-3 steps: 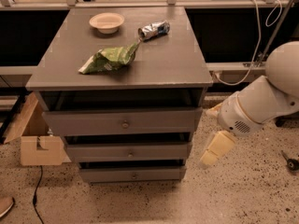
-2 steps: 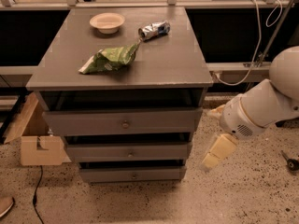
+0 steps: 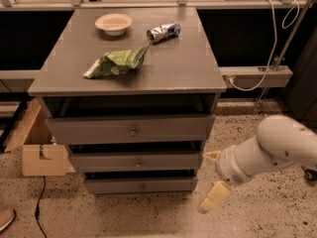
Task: Open bottom drawer
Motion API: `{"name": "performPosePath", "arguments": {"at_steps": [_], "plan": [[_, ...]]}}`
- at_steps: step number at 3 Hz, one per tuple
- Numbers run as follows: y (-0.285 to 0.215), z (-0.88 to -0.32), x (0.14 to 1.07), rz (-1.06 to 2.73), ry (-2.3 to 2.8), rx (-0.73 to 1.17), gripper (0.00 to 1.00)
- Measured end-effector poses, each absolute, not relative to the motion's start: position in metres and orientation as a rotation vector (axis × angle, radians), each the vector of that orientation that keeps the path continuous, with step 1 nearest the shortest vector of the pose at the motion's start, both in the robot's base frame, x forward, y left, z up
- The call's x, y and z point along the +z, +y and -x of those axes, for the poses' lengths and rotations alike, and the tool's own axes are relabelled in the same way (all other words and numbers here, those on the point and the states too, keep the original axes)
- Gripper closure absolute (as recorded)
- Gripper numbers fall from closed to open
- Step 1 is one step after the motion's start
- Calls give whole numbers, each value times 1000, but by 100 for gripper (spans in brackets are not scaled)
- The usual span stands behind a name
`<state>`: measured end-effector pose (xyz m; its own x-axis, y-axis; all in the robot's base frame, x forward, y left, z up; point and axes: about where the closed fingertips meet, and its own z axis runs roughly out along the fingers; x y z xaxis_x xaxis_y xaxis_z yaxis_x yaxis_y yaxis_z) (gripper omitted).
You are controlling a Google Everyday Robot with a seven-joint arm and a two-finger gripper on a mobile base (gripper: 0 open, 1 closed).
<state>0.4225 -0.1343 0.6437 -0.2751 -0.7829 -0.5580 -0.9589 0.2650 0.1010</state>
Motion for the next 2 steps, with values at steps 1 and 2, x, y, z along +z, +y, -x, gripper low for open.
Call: {"name": "performPosePath", "arguments": {"at_steps": [1,2], "plan": [[-115,-412,562,1587,2120,733,0],[-94,-408,494,1540,2106,843,0]]}}
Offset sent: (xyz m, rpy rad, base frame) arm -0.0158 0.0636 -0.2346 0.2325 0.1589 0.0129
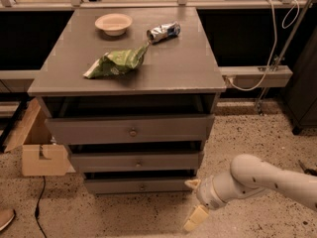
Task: Open bottom drawer
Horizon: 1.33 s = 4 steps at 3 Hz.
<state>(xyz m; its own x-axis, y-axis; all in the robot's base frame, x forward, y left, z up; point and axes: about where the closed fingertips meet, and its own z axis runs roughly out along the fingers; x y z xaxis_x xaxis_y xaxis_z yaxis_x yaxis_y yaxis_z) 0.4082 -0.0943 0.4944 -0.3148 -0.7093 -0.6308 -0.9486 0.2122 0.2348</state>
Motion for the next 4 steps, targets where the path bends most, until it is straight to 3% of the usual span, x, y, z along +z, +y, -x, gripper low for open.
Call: {"name": "performPosePath", "arguments": {"at_steps": [1,4], "plan": [[-78,-417,444,1460,2167,983,0],[-68,-475,362,1613,2024,925,0]]}}
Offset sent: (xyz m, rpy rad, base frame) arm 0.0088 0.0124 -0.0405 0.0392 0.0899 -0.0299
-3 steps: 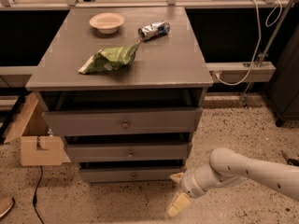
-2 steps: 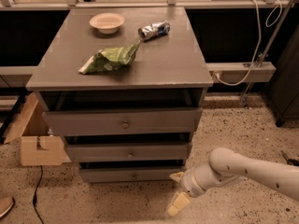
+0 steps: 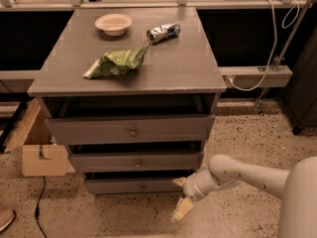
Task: Open bottom drawer
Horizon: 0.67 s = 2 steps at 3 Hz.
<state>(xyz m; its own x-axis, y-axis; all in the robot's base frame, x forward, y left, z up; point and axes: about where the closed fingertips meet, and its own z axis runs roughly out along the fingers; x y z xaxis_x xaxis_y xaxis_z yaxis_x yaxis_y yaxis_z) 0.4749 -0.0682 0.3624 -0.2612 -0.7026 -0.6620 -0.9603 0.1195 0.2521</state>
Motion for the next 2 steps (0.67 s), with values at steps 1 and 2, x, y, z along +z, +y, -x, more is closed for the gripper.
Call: {"name": "performPosePath", "arguments": {"at_steps": [1,2], "plan": [[-68,-510,311,1656,1942,859,0],[-66,-533,277,1676,1917,813,0]]}}
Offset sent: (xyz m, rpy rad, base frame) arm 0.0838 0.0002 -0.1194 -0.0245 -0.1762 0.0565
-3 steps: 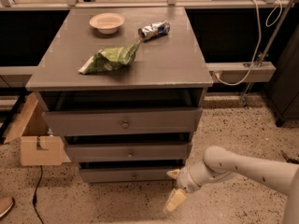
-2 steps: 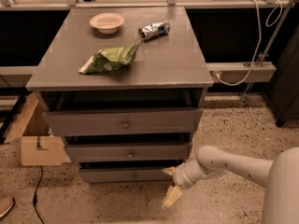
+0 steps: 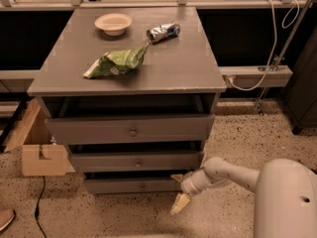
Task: Open bottom drawer
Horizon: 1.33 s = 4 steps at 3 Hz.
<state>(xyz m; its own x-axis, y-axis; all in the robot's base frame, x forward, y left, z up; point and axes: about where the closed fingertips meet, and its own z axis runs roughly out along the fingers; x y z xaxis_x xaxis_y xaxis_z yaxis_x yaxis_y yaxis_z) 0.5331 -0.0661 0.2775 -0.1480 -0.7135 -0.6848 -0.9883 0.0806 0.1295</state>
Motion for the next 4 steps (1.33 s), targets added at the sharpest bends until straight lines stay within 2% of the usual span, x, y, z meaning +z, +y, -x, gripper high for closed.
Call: {"name": "performPosePath", "arguments": {"at_steps": [2,4], "plan": [[-73,-541,251,1755,1961,746,0],[-101,-558,215,1858,1974,458,0]]}}
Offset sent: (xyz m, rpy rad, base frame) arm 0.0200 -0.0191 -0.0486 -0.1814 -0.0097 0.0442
